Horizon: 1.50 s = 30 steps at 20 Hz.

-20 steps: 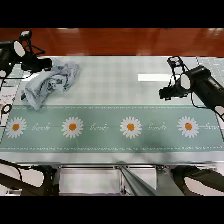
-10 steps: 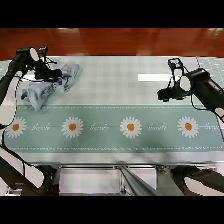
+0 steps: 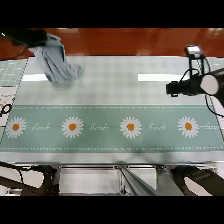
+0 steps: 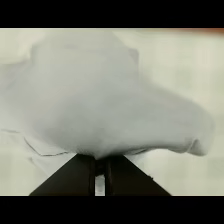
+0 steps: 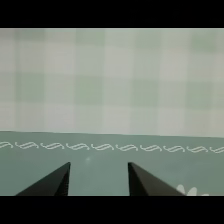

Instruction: Fold the shirts.

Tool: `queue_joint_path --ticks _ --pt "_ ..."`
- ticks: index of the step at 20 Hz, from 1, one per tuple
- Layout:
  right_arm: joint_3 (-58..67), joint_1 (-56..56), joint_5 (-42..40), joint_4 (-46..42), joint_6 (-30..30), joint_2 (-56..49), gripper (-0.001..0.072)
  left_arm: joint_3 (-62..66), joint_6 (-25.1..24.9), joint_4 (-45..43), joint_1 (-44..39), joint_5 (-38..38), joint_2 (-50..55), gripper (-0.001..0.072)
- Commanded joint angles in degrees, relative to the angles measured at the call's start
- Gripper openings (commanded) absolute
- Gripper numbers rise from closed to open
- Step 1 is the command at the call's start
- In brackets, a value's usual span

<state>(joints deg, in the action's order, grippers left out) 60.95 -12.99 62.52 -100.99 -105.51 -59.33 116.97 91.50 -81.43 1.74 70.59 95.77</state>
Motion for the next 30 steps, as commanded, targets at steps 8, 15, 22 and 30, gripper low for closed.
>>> queue_joint_path --ticks 8,15,22,30 --pt "0.0 -0.09 3.26 8.52 1.27 21.09 0.0408 2.05 0.63 12.7 -7.28 -5.16 -25.2 0.0017" --pt "-0.02 -0.09 6.6 8.52 1.2 27.85 0.0409 -12.31 2.78 12.68 -28.98 -13.29 -35.32 0.0016" --pt "-0.02 -0.09 8.39 8.52 1.18 27.82 0.0408 -50.21 13.7 13.16 -45.0 -33.38 -42.8 0.0016" --pt "-15.41 -0.07 3.48 24.55 8.96 27.54 0.0414 -80.76 11.89 12.94 -37.44 -26.58 -42.42 0.0021"
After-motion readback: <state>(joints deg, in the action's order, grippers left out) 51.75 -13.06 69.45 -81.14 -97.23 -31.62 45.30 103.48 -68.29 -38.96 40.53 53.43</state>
